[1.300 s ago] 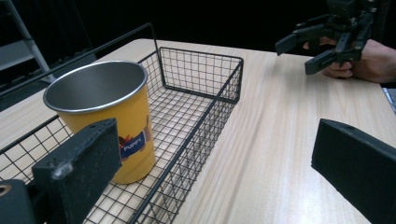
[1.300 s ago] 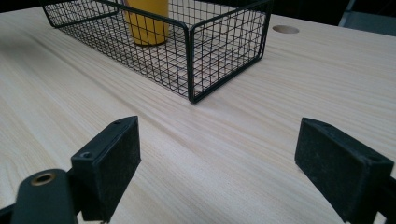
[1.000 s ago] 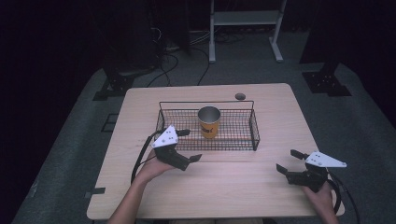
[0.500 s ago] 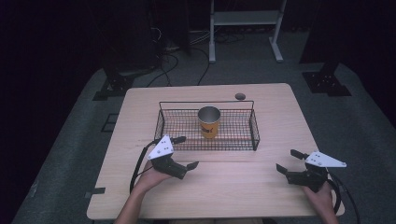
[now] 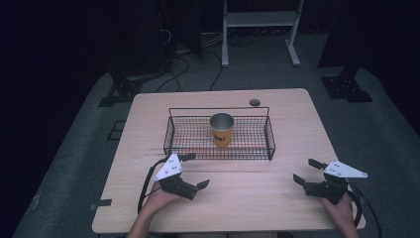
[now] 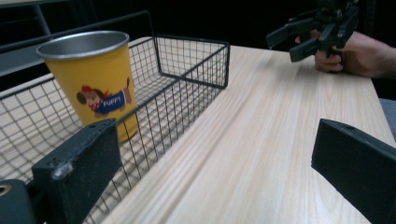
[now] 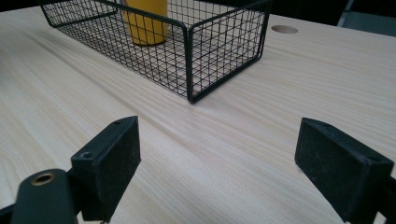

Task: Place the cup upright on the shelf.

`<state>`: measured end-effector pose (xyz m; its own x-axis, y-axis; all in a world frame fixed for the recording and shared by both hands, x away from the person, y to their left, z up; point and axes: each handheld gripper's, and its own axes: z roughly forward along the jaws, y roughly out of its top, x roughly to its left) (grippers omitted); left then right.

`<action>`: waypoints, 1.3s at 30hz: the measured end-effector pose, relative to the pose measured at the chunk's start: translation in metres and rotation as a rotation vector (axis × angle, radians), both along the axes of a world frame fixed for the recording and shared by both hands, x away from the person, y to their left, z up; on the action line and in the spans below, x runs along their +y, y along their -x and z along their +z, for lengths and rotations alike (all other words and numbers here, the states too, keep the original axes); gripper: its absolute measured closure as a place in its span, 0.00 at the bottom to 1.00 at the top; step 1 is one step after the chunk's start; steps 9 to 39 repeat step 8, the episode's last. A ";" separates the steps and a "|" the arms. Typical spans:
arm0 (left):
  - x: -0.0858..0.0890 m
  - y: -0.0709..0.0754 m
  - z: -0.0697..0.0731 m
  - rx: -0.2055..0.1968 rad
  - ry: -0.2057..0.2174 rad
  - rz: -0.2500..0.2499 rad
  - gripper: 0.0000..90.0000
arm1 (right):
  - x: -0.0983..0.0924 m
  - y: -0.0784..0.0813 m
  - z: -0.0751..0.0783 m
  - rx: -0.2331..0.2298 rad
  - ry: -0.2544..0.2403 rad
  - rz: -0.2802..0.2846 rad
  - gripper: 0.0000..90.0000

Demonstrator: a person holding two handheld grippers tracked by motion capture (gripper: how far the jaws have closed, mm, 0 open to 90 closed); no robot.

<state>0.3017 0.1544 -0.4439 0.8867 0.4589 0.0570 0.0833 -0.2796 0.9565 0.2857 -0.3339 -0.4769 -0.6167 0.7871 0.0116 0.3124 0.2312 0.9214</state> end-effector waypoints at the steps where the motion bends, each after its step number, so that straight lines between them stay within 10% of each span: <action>1: 0.002 0.006 -0.003 -0.020 0.004 0.020 0.01 | 0.000 0.000 0.000 -0.001 0.000 0.000 0.15; 39: 0.011 0.017 -0.012 -0.035 0.033 0.065 0.01 | -0.001 0.000 0.000 -0.004 -0.005 0.006 0.15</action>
